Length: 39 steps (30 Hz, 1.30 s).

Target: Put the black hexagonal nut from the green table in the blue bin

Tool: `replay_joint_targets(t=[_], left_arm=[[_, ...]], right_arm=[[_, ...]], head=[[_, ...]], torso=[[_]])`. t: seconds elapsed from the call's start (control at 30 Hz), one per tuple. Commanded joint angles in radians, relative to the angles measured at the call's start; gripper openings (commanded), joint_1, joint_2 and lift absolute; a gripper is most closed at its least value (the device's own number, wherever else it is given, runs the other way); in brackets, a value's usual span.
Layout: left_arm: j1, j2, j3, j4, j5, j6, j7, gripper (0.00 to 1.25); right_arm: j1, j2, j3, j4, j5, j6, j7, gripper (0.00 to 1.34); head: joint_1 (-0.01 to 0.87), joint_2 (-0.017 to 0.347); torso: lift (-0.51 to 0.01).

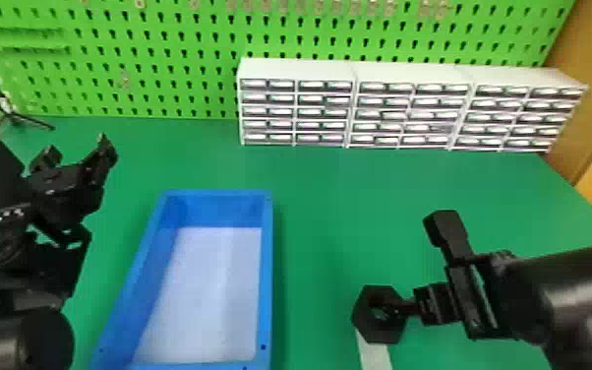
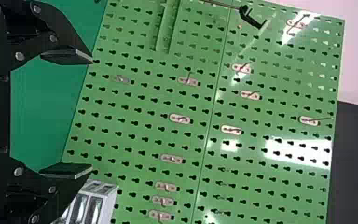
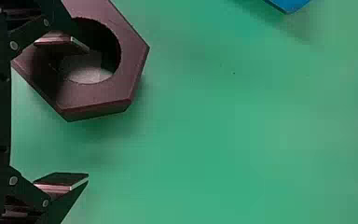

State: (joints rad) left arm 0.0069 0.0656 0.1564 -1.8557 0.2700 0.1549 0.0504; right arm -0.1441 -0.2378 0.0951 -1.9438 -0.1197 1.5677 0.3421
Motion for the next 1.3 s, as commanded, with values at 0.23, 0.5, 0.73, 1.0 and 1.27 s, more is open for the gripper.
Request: replay_joint_targets(t=[0.23, 0.5, 0.73, 1.0, 1.27], left_arm=[[0.001, 0.000, 0.000, 0.000, 0.000, 0.002, 0.000, 0.82], [0.001, 0.000, 0.000, 0.001, 0.000, 0.000, 0.000, 0.82], [-0.001, -0.001, 0.000, 0.001, 0.000, 0.000, 0.000, 0.82], [-0.001, -0.001, -0.001, 0.003, 0.000, 0.000, -0.001, 0.82], [-0.002, -0.001, -0.001, 0.003, -0.002, 0.000, 0.000, 0.82]], right_arm=[[0.004, -0.008, 0.003, 0.011, 0.000, 0.004, 0.000, 1.02], [0.006, -0.008, 0.006, 0.019, 0.006, 0.004, 0.000, 1.02], [0.008, -0.011, 0.011, 0.022, 0.006, 0.004, 0.000, 1.02], [0.004, -0.012, 0.011, 0.022, 0.006, 0.004, 0.000, 0.94], [-0.002, -0.015, 0.032, 0.023, 0.031, 0.004, 0.000, 0.60]], head=[[0.692, 0.008], [0.692, 0.008], [0.692, 0.008], [0.692, 0.008], [0.692, 0.008]], torso=[[-0.097], [-0.097], [-0.097], [-0.097], [-0.097]])
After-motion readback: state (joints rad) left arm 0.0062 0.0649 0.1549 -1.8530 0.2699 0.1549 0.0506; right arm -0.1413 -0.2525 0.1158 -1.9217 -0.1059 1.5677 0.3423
